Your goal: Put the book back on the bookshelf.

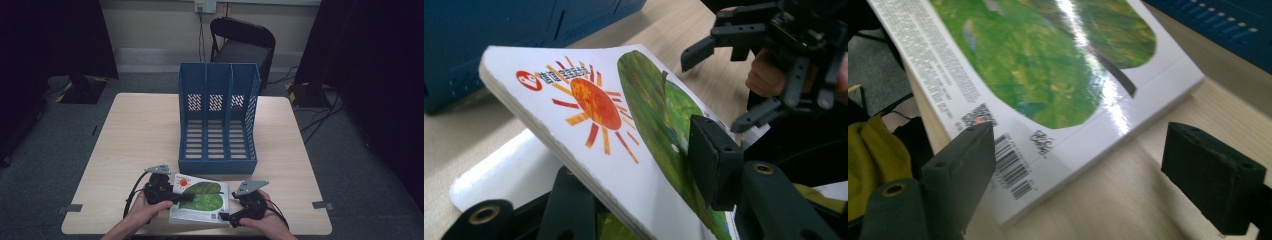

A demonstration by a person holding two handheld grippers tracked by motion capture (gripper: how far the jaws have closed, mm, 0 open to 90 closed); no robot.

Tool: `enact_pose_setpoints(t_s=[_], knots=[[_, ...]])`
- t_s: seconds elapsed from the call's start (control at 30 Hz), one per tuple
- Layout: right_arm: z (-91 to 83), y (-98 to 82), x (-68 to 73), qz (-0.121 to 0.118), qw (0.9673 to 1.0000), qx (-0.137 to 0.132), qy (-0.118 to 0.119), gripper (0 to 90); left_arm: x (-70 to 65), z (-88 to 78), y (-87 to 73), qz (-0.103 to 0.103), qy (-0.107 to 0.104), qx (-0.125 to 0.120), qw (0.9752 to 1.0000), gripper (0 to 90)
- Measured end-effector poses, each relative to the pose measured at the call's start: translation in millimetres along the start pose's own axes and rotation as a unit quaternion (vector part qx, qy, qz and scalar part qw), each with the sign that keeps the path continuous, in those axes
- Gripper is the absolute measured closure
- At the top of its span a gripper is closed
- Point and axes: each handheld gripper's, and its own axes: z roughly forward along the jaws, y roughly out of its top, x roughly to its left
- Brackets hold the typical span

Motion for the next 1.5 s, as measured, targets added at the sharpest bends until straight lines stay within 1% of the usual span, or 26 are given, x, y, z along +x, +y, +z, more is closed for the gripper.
enact_pose_setpoints(t_s=[0.17, 0.2, 0.3, 0.33, 0.4, 0.43, 0.53, 0.6, 0.73, 0.77, 0.8, 0.83, 0.87, 0.9, 0.93, 0.97, 1.0, 1.03, 1.1, 1.13, 1.17, 1.2, 1.23, 1.4, 1.43, 1.5], knots=[[3.0, -0.5, -6.5, 0.022, 0.9997, 0.01, -0.003, 13.5, -7.9, -2.8, 0.5, 0.028, -0.001, -0.005, 0.9996, 58.8], [3.0, -0.5, -6.5, 0.022, 0.9997, 0.01, -0.003, 13.5, -7.9, -2.8, 0.5, 0.028, -0.001, -0.005, 0.9996, 58.8], [5.7, 0.8, -11.0, 0.036, 0.9993, 0.009, 0.006, 12.9, -13.5, -4.0, 0.5, 0.048, 0.004, -0.009, 0.9988, 58.8], [5.7, 0.8, -11.0, 0.036, 0.9993, 0.009, 0.006, 12.9, -13.5, -4.0, 0.5, 0.048, 0.004, -0.009, 0.9988, 58.8], [6.2, 0.9, -14.4, 0.047, 0.9988, 0.006, 0.011, 12.8, -16.0, -4.6, 1.4, 0.062, 0.007, -0.009, 0.998, 58.9], [6.6, 1.1, -15.8, 0.05, 0.9986, 0.003, 0.016, 12.8, -19.9, -5.2, 1.2, 0.083, 0.009, -0.011, 0.9965, 58.8], [6.5, 1.6, -15.7, 0.054, 0.9983, -0.001, 0.022, 12.6, -22.3, -5.4, 1.0, 0.092, 0.01, -0.01, 0.9956, 58.9], [6.2, 1.7, -15.1, 0.052, 0.9983, -0.002, 0.025, 13.2, -20.4, -4.9, 1.1, 0.068, 0.006, -0.006, 0.9976, 59.7], [7.7, 1.7, -14.2, 0.05, 0.9984, 0.002, 0.027, 13.1, -19.5, -4.0, 1.6, 0.073, 0.004, -0.005, 0.9973, 59.6], [8.5, 2.0, -13.7, 0.05, 0.9983, 0.002, 0.031, 12.9, -22.6, -4.5, 1.6, 0.09, 0.011, -0.003, 0.9959, 59.6], [8.4, 2.1, -13.7, 0.049, 0.9983, 0.002, 0.031, 12.5, -22.6, -4.5, 1.6, 0.09, 0.011, -0.003, 0.9959, 59.7], [7.9, 2.2, -13.8, 0.049, 0.9982, 0.0, 0.034, 12.4, -29.2, -6.0, 2.5, 0.117, 0.012, -0.003, 0.993, 59.7], [6.9, 2.5, -14.0, 0.052, 0.9979, -0.005, 0.039, 12.3, -29.2, -6.0, 2.5, 0.117, 0.012, -0.003, 0.993, 59.8], [6.2, 2.7, -14.1, 0.053, 0.9978, -0.009, 0.039, 10.9, -33.6, -6.9, 2.4, 0.137, 0.009, -0.004, 0.9906, 60.1], [5.6, 2.9, -14.4, 0.054, 0.9977, -0.012, 0.041, 11.3, -33.6, -6.9, 2.4, 0.137, 0.009, -0.004, 0.9906, 60.5], [4.5, 3.2, -15.4, 0.058, 0.9971, -0.018, 0.045, 12.3, -37.2, -8.1, 0.8, 0.159, 0.005, -0.009, 0.9873, 60.8], [4.5, 3.2, -15.4, 0.058, 0.9971, -0.018, 0.045, 12.3, -37.2, -8.1, 0.8, 0.159, 0.005, -0.009, 0.9873, 61.1], [2.8, 3.8, -16.9, 0.065, 0.9962, -0.029, 0.049, 12.0, -39.5, -8.8, -0.2, 0.174, 0.001, -0.011, 0.9847, 61.6], [1.6, 3.7, -18.7, 0.073, 0.9952, -0.037, 0.054, 12.4, -40.9, -9.0, -1.1, 0.185, -0.001, -0.012, 0.9827, 62.3], [1.6, 3.7, -18.7, 0.073, 0.9952, -0.037, 0.054, 12.4, -40.9, -9.0, -1.1, 0.185, -0.001, -0.012, 0.9827, 62.4], [-0.2, 4.3, -19.5, 0.073, 0.994, -0.043, 0.069, 18.9, -39.7, -8.4, -1.1, 0.176, -0.001, -0.007, 0.9844, 62.5], [-0.2, 4.3, -19.5, 0.073, 0.994, -0.043, 0.069, 18.9, -39.7, -8.4, -1.1, 0.176, -0.001, -0.007, 0.9844, 62.6], [-2.0, 5.4, -17.3, 0.063, 0.9947, -0.045, 0.067, 20.3, -36.7, -7.7, -1.7, 0.167, -0.004, -0.005, 0.9859, 62.7], [-7.0, 5.4, -18.6, 0.067, 0.9943, -0.05, 0.066, 27.4, -33.3, -7.8, -1.1, 0.152, -0.007, -0.002, 0.9884, 63.3], [-10.7, 6.3, -18.0, 0.066, 0.9944, -0.059, 0.059, 30.8, -30.8, -8.7, -0.5, 0.138, -0.007, -0.001, 0.9904, 63.4], [-12.0, 6.6, -17.4, 0.063, 0.9944, -0.063, 0.056, 33.0, -29.3, -9.7, -0.7, 0.136, -0.005, -0.001, 0.9907, 63.5]])
